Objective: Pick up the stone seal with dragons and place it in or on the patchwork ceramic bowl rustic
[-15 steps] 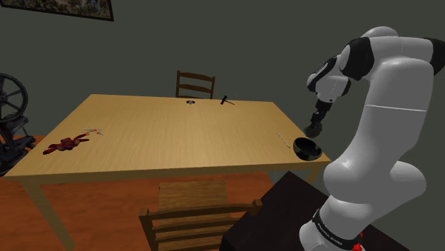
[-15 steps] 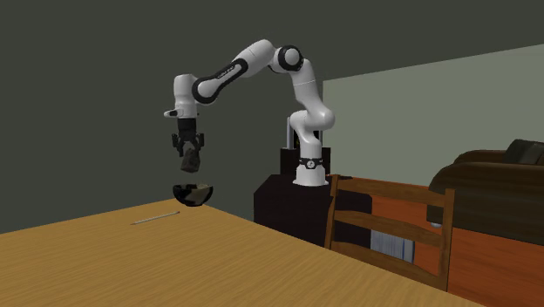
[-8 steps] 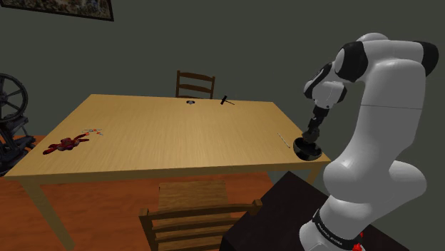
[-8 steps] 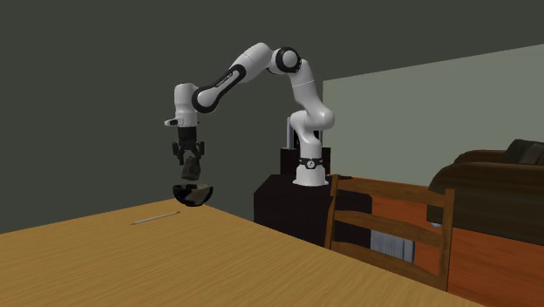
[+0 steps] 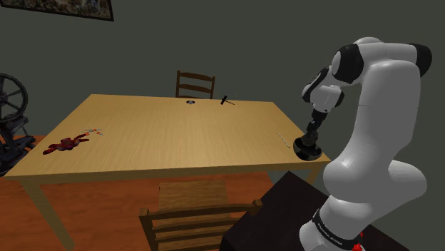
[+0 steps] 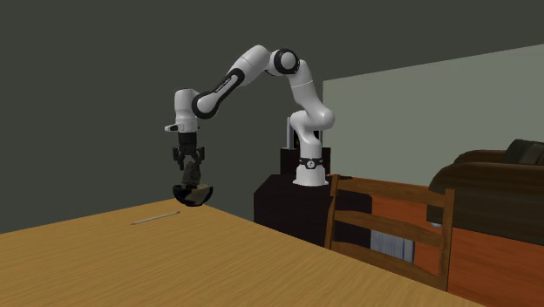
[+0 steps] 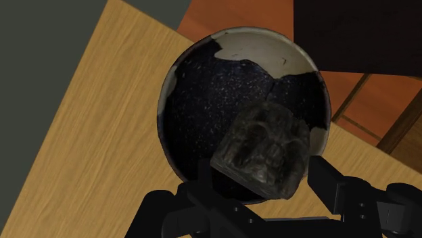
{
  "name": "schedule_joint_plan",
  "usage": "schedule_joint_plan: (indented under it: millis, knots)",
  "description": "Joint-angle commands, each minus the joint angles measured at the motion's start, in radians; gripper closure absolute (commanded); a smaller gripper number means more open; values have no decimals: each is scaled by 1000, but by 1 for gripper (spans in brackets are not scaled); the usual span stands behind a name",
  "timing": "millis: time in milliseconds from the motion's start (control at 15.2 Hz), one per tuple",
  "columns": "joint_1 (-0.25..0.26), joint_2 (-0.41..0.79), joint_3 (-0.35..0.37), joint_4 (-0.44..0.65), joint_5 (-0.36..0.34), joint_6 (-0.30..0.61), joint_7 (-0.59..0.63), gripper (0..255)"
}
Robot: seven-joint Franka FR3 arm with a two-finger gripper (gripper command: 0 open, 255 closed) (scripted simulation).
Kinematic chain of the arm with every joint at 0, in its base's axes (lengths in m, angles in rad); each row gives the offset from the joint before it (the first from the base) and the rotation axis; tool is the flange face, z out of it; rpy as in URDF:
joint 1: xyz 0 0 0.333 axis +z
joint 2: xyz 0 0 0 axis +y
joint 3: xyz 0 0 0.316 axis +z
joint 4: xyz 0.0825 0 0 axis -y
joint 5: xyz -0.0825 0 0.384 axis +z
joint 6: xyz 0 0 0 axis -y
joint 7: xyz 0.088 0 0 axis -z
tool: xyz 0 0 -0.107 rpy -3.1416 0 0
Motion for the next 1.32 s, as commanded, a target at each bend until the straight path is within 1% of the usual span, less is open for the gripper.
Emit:
schedule_joint_plan:
  millis: [0, 132, 198, 528, 792, 1254]
  knots:
    - [0, 0, 0, 0, 0, 1, 0, 255]
    - [0, 0, 0, 0, 0, 1, 0, 255]
    - [0, 0, 0, 0, 0, 1, 0, 0]
    - [0, 0, 0, 0, 0, 1, 0, 0]
    - [20, -77, -25, 32, -47, -101, 30, 0]
    - [20, -77, -25, 32, -47, -101, 30, 0]
